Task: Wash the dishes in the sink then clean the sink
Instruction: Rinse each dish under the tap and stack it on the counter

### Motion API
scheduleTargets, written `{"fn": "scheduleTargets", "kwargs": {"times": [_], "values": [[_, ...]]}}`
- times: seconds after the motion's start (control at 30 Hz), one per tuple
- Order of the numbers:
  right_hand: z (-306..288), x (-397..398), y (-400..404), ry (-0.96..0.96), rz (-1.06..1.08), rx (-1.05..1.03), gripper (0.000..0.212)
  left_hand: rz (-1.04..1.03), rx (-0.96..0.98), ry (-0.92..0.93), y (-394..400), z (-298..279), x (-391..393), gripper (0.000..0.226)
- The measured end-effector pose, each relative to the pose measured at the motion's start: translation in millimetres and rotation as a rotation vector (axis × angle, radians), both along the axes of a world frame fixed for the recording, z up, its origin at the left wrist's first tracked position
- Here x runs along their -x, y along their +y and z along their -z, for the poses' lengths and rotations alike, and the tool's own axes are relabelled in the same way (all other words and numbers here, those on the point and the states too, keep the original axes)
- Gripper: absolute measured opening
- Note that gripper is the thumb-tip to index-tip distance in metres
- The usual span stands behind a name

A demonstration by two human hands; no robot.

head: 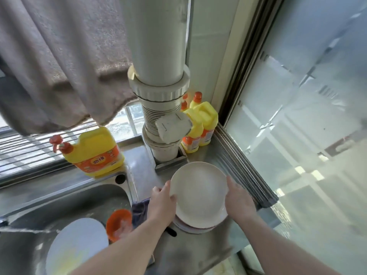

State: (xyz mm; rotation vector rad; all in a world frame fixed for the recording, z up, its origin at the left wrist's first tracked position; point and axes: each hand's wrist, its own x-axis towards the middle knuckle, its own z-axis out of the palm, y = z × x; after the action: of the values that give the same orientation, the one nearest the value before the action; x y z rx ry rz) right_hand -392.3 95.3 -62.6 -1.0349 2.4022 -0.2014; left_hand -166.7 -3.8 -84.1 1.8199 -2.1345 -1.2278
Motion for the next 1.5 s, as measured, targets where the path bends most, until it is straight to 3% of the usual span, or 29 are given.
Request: {"fn": "scheduleTargets", "kwargs": {"times": [0.1,0.4,0.6,0.73,0.9,0.97,1.07,1.17,1.2,1.33,1.4,1.5], "values": [[2,-3,-1,0.014,-0.006,-0.035,0.071,0.056,0.062,-0.079,4,8,3,0.055],[-3,-21,4,-0.003,-0.009,-0.188,0.07,0.01,0.003,0.036,-1,2,-15,0.043],[-27,-63,-13,0.042,0.001,0.033,0.063,-0.037,-0.001,0.137,7,-10,-61,0.038],[-31,-139,-44,-0.067,-0.223,0.198,0.063,0.043,0.048,-0.048,19,1,-148,0.011],[-2,-250,-80,-0.237,-0.43,0.313,0.05,-0.03,-0.267,-0.343,28,40,-295,0.022],[20,-290,-91,-0.287,-0.481,0.222,0.043,-0.105,-0.354,-0.392,28,52,-344,0.022],[54,-336,-104,-0.347,-0.505,-0.072,0.036,-0.262,-0.408,-0.394,19,73,-390,0.01],[87,-364,-106,-0.41,-0.512,-0.35,0.019,-0.46,-0.425,-0.293,0,102,-402,0.045],[97,-371,-104,-0.412,-0.516,-0.417,0.023,-0.486,-0.42,-0.251,-5,109,-404,0.053],[128,-390,-94,-0.447,-0.419,-0.542,0.018,-0.524,-0.393,-0.176,-18,131,-410,0.077],[127,-400,-95,-0.477,-0.398,-0.512,0.018,-0.546,-0.419,-0.157,-21,140,-412,0.067],[129,-410,-99,-0.504,-0.354,-0.497,0.04,-0.599,-0.493,-0.141,-26,145,-412,0.04]]}}
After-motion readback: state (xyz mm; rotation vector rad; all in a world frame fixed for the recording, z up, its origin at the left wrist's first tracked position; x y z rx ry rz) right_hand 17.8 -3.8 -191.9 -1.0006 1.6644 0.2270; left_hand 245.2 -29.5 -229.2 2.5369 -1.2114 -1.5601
